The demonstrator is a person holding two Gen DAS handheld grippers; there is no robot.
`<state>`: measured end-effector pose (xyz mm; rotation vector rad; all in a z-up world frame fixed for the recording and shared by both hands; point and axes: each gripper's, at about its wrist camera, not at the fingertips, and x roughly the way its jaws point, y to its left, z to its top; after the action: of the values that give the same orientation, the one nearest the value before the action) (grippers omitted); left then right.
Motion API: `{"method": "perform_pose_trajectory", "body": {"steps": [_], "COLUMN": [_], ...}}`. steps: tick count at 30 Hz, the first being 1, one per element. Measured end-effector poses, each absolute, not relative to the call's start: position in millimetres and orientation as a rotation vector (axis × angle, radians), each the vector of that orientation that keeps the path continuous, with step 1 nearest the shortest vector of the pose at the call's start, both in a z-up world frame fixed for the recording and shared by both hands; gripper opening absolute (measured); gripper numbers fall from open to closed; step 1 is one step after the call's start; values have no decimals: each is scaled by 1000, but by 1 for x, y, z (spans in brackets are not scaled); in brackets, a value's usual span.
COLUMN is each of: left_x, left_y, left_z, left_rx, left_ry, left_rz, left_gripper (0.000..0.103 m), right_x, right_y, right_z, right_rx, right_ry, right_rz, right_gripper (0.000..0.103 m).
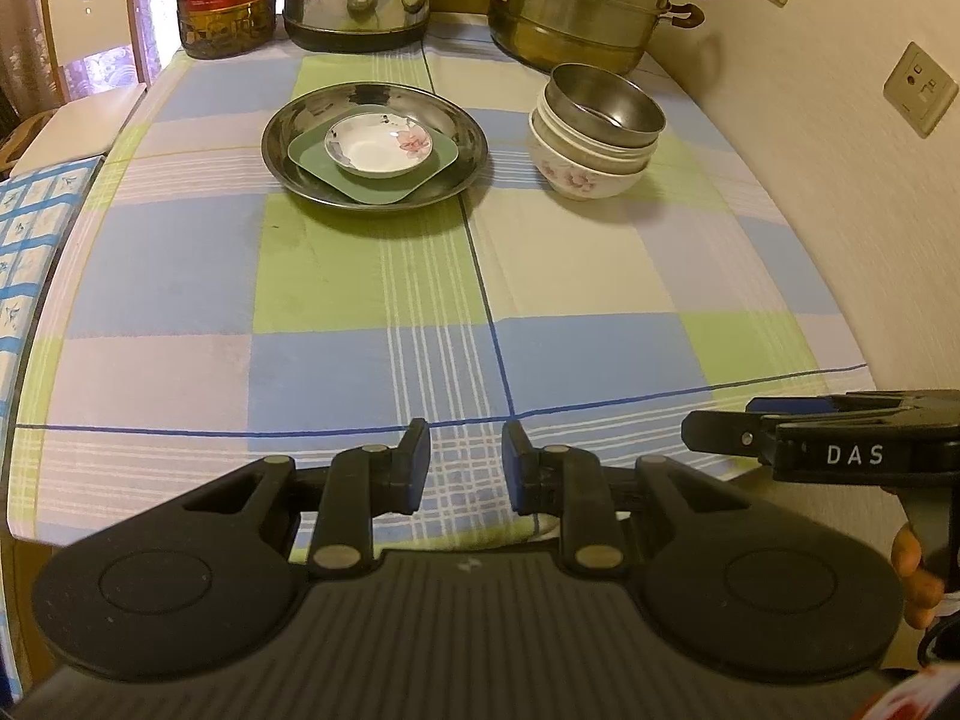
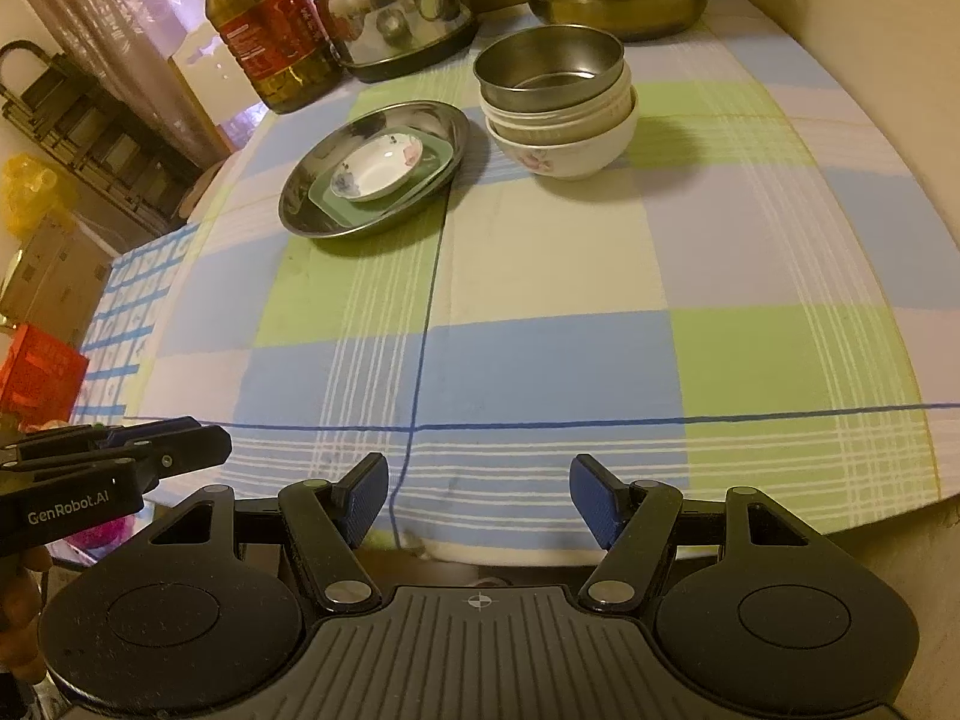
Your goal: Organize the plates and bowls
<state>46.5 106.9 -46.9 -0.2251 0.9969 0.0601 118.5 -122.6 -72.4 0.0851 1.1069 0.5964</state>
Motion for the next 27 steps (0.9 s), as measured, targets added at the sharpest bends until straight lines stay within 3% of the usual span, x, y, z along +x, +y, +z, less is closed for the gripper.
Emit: {"method": "perform_pose_trajectory", "body": {"steps": [27], "left_x": [110], "left_y": [171], "left_z": [-52], "left_rx": [-93], "left_ry": [995], "left_rz": [-199], "left_gripper": [22], "right_x": [128], "right_y": [-75], "right_z": [-77], "right_rx": [319], "right_ry": [1106], "right_rz": [346], "right_gripper": [67]}}
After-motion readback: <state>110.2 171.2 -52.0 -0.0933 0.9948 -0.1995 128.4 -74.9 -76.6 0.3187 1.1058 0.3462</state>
